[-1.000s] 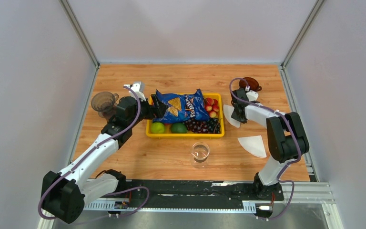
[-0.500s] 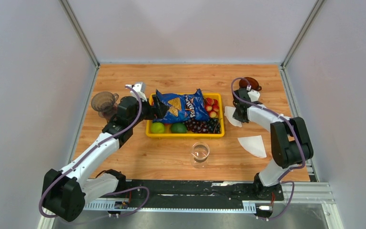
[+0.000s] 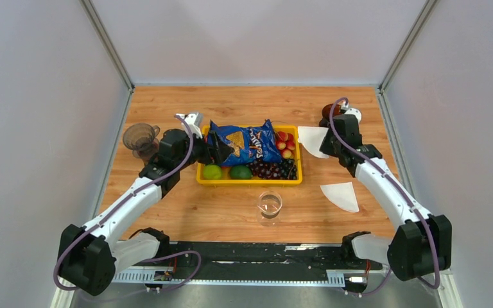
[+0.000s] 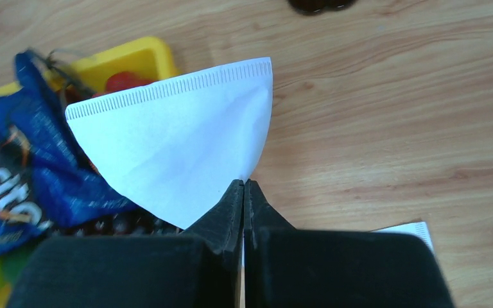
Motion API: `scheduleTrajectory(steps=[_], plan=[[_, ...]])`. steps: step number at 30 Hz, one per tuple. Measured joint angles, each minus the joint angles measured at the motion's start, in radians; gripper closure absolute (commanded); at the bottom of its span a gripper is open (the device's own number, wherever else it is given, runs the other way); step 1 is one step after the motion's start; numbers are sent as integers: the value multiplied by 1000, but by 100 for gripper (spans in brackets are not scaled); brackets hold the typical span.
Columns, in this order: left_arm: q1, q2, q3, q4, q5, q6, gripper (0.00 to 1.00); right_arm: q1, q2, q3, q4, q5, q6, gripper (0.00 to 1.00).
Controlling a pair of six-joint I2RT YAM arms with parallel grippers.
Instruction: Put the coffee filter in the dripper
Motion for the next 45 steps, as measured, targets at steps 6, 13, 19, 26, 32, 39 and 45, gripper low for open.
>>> scheduleTrajectory(steps=[6, 13, 19, 26, 32, 39, 45], plan=[[0, 50, 0, 70, 166, -6, 0, 0, -99, -2, -11, -306, -162, 100], [-55, 134, 0, 175, 312, -55, 0, 5, -137, -37, 31, -555, -121, 100], [-144, 151, 10, 208, 313, -75, 0, 18, -140, -41, 62, -719, -24, 100], [-202, 163, 29, 262, 265, -120, 0, 43, -164, -53, 74, -779, 46, 100], [-247, 170, 38, 294, 175, -147, 0, 51, -164, -55, 82, -780, 77, 100], [-257, 178, 44, 310, 81, -169, 0, 55, -164, -63, 97, -774, 99, 100], [-270, 183, 44, 319, 44, -188, 0, 56, -164, -67, 100, -758, 107, 100]])
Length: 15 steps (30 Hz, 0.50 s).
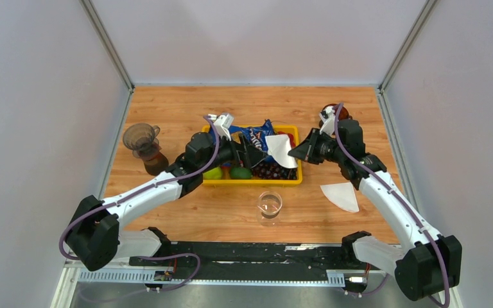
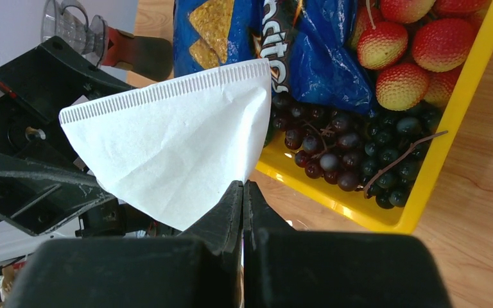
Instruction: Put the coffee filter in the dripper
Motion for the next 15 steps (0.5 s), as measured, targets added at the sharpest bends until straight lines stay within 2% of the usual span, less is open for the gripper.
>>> scheduleTrajectory(steps=[15], plan=[[-20, 0, 0, 11, -51, -3, 0, 0, 5, 0, 6, 53, 4, 100]])
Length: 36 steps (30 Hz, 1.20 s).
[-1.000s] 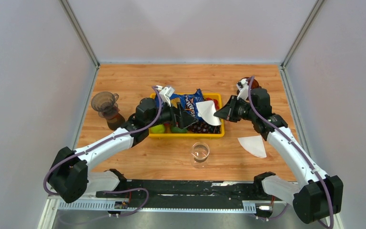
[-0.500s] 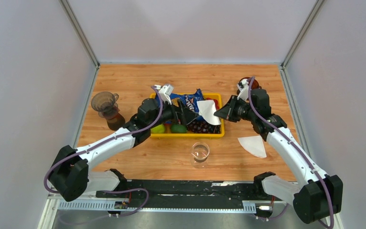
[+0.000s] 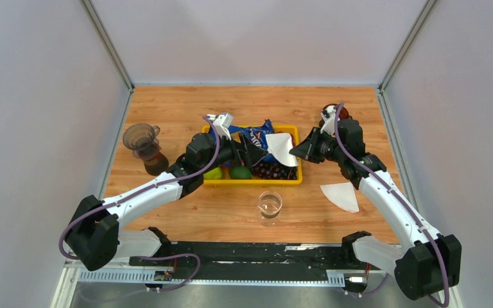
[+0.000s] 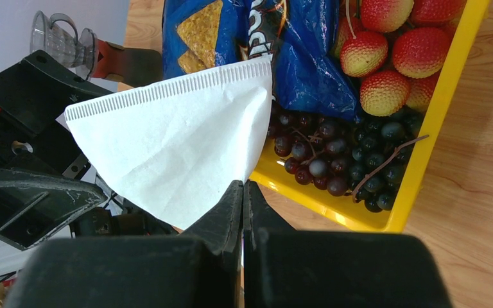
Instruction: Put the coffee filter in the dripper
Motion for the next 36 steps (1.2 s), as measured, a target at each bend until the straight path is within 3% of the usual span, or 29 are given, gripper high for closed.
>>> scheduleTrajectory(steps=[36], plan=[[-12, 106, 43, 21, -51, -89, 1, 16, 26, 0, 47, -24, 19, 100]])
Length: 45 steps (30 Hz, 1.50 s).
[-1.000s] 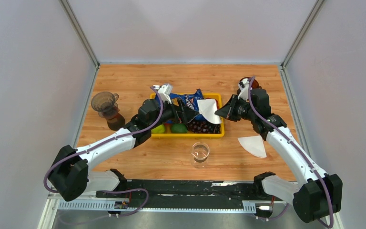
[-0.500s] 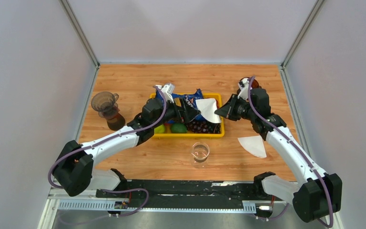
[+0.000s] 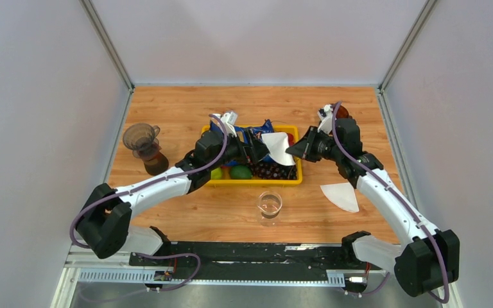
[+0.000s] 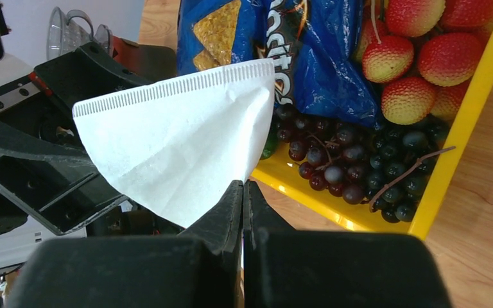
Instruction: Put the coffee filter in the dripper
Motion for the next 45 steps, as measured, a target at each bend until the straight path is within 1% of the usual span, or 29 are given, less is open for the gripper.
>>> scheduleTrajectory(steps=[8, 14, 16, 19, 22, 25, 26, 27, 28, 29, 30, 32, 36, 38, 40, 41, 45], plan=[[0, 42, 11, 16, -2, -17, 11, 19, 1, -18, 36, -31, 43, 100], [-1, 51, 11, 21, 1, -30, 24, 25, 11, -48, 70, -45, 90, 100], [-1, 51, 11, 25, 2, -34, 30, 26, 18, -49, 82, -50, 100, 100], [-1, 51, 11, 32, 2, -37, 43, 32, 24, -50, 98, -60, 113, 99], [-1, 51, 11, 35, 2, -41, 50, 39, 31, -51, 112, -69, 121, 98], [-1, 51, 13, 35, 2, -44, 64, 48, 38, -53, 121, -73, 129, 95], [-1, 52, 15, 35, 2, -46, 72, 51, 40, -53, 124, -75, 130, 93], [-1, 53, 18, 35, 3, -47, 75, 51, 43, -53, 127, -76, 132, 89], [-1, 54, 23, 35, 4, -47, 85, 52, 47, -53, 128, -77, 134, 85], [-1, 55, 27, 35, 5, -50, 90, 53, 50, -53, 128, -77, 136, 80], [-1, 55, 30, 36, 5, -51, 97, 55, 52, -53, 128, -77, 138, 72], [-1, 55, 36, 34, 2, -51, 99, 55, 53, -53, 128, -76, 140, 56], [-3, 55, 56, -19, -20, -48, 100, 55, 53, -53, 132, -61, 127, 38], [-3, 55, 77, -75, -40, -48, 100, 55, 53, -53, 134, -48, 109, 18], [-4, 57, 111, -151, -64, -47, 100, 56, 52, -53, 133, -31, 89, 3], [-4, 58, 129, -185, -76, -47, 100, 57, 50, -53, 134, -19, 71, 1], [-5, 61, 183, -304, -117, -48, 100, 100, 31, -43, 129, 49, -30, 0]])
